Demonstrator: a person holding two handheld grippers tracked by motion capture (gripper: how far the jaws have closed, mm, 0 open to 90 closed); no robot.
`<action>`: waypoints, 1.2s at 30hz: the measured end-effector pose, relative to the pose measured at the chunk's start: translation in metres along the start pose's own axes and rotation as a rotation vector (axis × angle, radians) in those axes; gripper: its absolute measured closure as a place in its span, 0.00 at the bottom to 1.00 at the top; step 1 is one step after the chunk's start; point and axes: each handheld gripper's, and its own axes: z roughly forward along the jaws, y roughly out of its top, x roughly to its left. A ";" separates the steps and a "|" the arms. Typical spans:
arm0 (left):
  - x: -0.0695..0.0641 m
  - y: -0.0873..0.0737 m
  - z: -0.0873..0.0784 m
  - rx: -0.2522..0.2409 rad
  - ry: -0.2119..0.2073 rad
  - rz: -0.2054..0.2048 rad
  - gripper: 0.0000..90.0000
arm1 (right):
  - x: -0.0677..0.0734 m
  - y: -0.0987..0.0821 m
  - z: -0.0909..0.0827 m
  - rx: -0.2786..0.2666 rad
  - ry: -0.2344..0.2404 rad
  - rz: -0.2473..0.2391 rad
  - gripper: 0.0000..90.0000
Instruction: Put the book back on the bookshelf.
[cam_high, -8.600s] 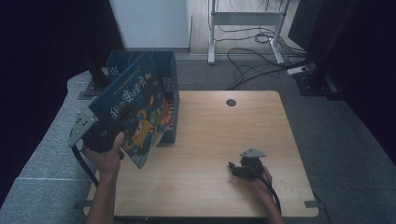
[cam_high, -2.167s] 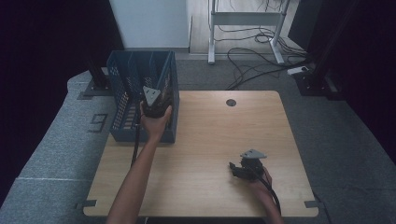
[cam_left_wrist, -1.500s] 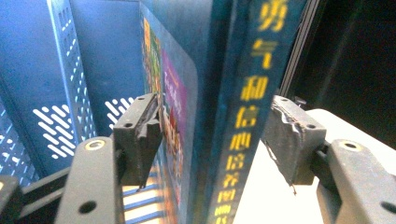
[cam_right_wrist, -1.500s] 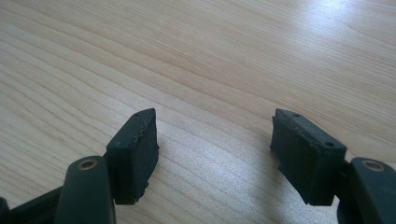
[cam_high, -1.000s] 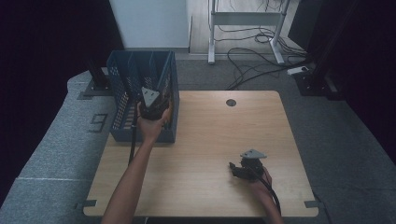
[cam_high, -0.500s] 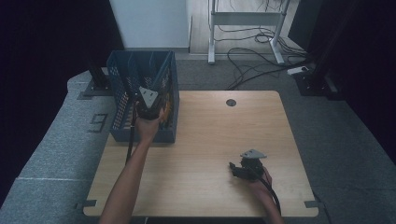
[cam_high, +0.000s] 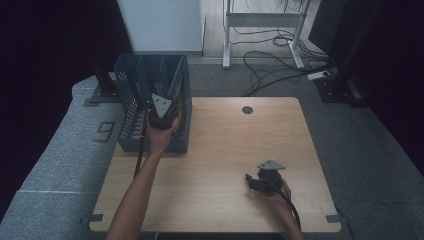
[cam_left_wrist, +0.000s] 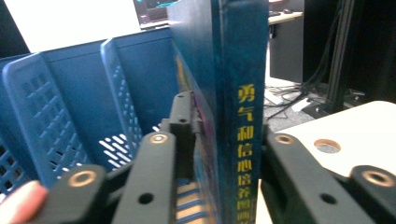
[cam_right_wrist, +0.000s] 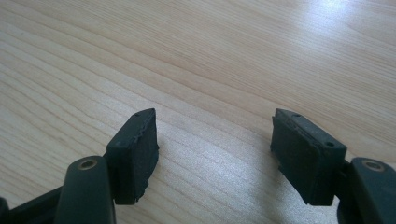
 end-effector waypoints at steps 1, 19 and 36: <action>-0.001 0.000 0.000 0.006 -0.005 -0.005 0.73 | 0.000 0.000 0.000 0.000 0.000 0.000 0.34; 0.003 -0.014 -0.012 0.072 -0.157 -0.106 0.40 | 0.000 0.000 0.000 0.001 0.000 0.003 0.34; 0.004 -0.029 -0.049 0.098 -0.212 -0.124 0.37 | 0.000 0.000 0.000 0.002 0.001 0.004 0.34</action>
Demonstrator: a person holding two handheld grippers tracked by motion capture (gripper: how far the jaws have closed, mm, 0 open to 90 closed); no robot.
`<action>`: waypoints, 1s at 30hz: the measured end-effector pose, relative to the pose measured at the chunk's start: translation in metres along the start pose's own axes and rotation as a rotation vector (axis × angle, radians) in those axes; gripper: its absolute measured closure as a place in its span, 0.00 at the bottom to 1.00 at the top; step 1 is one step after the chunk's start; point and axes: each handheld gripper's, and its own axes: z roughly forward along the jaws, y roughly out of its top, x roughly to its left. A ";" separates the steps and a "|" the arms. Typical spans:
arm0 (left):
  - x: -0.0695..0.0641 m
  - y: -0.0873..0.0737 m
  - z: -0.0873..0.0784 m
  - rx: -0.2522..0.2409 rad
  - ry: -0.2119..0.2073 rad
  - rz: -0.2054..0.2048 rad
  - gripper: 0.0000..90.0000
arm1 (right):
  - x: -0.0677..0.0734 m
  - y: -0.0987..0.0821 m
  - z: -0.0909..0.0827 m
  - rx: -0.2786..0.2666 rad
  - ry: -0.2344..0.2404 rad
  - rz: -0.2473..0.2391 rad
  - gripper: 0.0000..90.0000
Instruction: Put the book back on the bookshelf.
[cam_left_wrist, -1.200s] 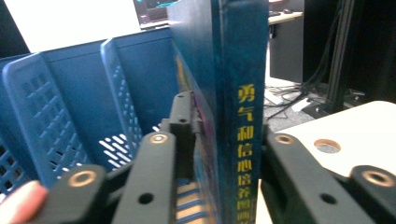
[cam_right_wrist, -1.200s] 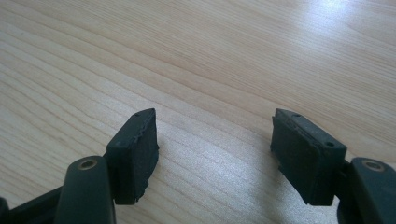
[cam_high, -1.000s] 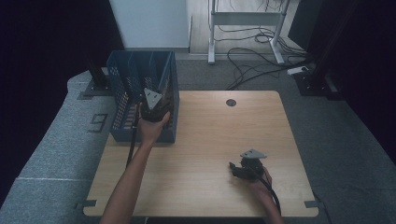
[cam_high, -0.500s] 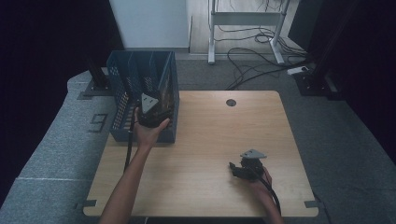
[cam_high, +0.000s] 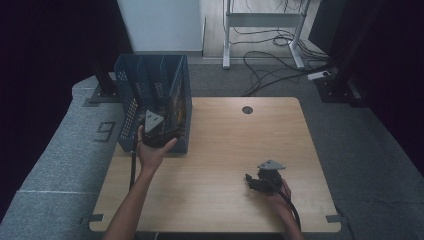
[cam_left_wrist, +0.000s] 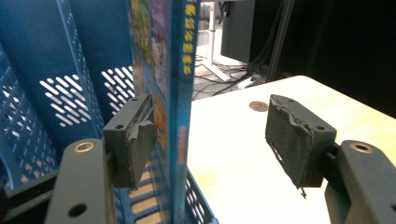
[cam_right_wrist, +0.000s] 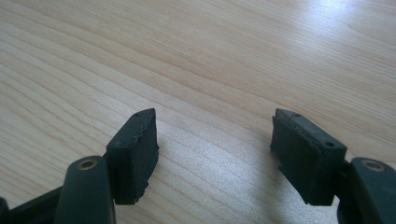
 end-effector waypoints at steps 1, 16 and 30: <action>-0.001 -0.001 -0.002 0.002 -0.004 -0.001 0.36 | 0.000 0.000 0.000 0.000 -0.001 0.000 0.34; -0.013 -0.047 -0.025 0.044 -0.107 -0.038 0.36 | 0.000 0.000 0.000 0.001 0.000 -0.001 0.34; -0.025 -0.104 -0.042 0.147 -0.196 -0.037 0.35 | 0.000 0.000 0.000 0.001 0.000 -0.001 0.34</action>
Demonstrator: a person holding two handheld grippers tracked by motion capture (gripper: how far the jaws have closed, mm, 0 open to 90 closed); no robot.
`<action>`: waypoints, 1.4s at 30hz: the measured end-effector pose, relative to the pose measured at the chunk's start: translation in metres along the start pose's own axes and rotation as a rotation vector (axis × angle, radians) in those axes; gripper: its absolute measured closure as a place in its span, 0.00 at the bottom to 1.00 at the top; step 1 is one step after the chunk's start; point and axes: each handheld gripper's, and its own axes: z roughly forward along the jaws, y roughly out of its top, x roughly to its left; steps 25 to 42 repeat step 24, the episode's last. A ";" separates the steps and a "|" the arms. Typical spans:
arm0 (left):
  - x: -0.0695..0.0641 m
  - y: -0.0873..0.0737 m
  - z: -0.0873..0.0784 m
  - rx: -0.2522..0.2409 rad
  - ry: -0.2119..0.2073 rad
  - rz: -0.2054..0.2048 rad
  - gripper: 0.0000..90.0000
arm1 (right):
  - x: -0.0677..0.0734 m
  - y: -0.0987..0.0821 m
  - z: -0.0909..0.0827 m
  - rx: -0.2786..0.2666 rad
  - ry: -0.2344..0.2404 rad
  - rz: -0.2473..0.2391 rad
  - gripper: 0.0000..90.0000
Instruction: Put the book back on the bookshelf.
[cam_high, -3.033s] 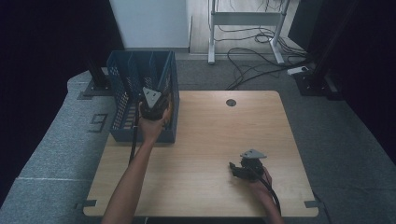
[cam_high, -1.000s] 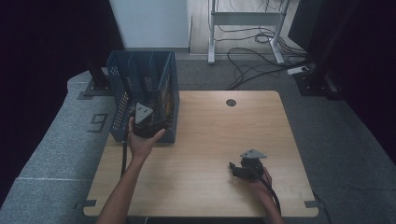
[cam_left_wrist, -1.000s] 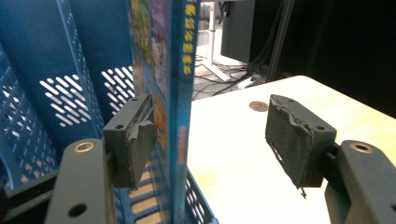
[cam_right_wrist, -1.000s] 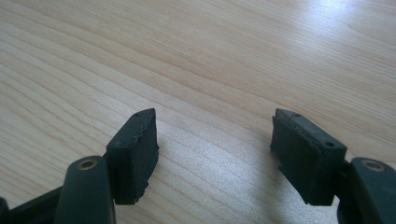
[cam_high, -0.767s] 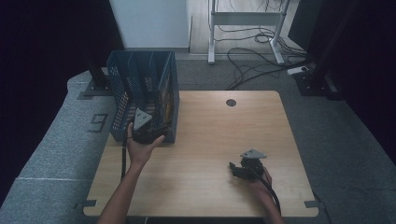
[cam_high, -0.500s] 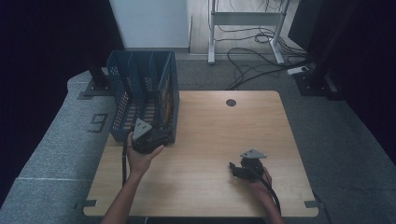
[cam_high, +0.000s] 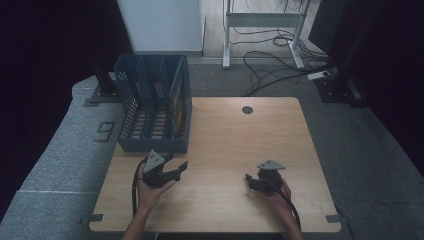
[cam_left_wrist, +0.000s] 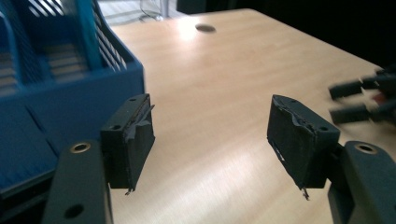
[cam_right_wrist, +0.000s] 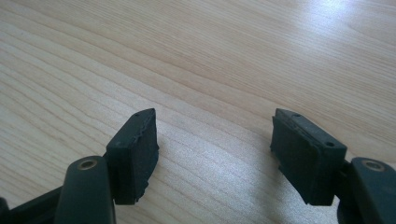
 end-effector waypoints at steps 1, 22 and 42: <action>-0.001 -0.004 -0.001 0.003 -0.005 -0.004 0.35 | 0.000 0.000 0.000 0.000 0.000 0.000 0.34; -0.004 -0.035 0.002 0.130 -0.003 0.053 0.35 | 0.000 0.000 0.000 0.000 0.000 -0.001 0.34; -0.003 -0.036 0.002 0.126 0.004 0.047 0.35 | 0.000 0.000 0.000 0.000 0.000 -0.001 0.34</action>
